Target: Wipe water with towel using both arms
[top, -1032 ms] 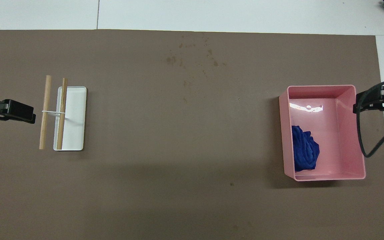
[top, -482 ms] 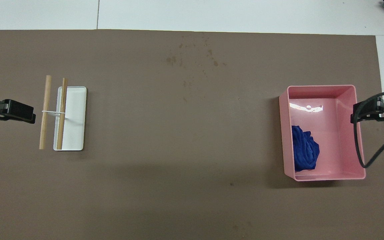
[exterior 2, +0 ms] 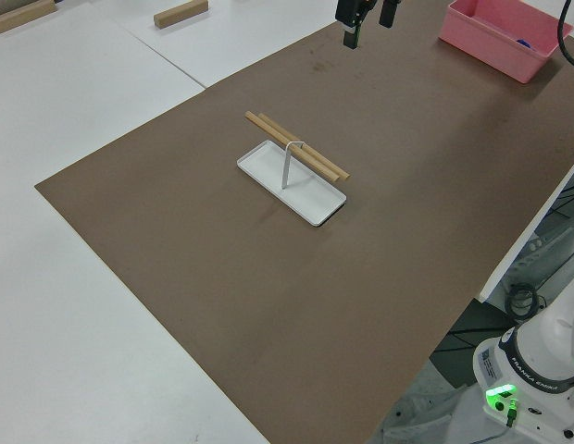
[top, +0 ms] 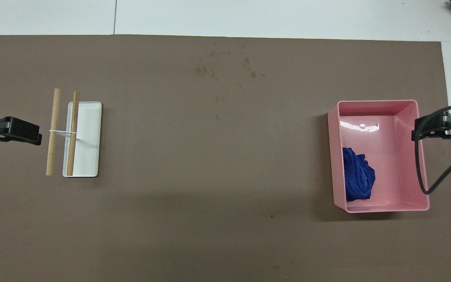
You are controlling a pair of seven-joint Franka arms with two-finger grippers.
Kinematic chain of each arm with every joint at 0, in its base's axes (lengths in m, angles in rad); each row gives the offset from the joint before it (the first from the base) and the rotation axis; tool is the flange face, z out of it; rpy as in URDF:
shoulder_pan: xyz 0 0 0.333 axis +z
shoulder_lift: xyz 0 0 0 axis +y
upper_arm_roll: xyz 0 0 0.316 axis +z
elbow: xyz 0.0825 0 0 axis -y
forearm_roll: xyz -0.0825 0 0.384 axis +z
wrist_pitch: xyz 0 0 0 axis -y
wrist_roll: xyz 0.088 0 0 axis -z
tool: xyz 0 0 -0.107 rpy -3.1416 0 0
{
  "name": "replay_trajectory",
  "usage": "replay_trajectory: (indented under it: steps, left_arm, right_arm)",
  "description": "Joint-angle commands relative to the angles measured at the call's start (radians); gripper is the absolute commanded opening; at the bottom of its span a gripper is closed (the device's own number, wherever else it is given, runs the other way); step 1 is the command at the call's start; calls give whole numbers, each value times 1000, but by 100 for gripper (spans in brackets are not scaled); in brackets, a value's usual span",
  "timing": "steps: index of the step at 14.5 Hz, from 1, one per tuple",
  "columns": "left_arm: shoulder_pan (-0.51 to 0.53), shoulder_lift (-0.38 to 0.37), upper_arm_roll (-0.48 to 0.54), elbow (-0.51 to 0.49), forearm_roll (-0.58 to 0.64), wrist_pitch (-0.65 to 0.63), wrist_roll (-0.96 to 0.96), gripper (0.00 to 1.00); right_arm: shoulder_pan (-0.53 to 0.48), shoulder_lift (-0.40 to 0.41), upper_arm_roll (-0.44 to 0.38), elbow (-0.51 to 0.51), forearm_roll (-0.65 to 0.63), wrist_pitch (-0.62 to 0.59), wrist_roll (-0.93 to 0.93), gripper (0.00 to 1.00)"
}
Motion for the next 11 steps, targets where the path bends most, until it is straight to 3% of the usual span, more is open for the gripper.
replay_trajectory:
  steps: [1,11]
  left_arm:
    - [4,-25,2,-25,6,-5,13,100]
    - [4,-25,0,-25,6,-5,13,100]
  right_arm:
    - [-11,-23,6,-26,13,17,-35,100]
    - [-8,-27,4,-35,13,30,-86,100]
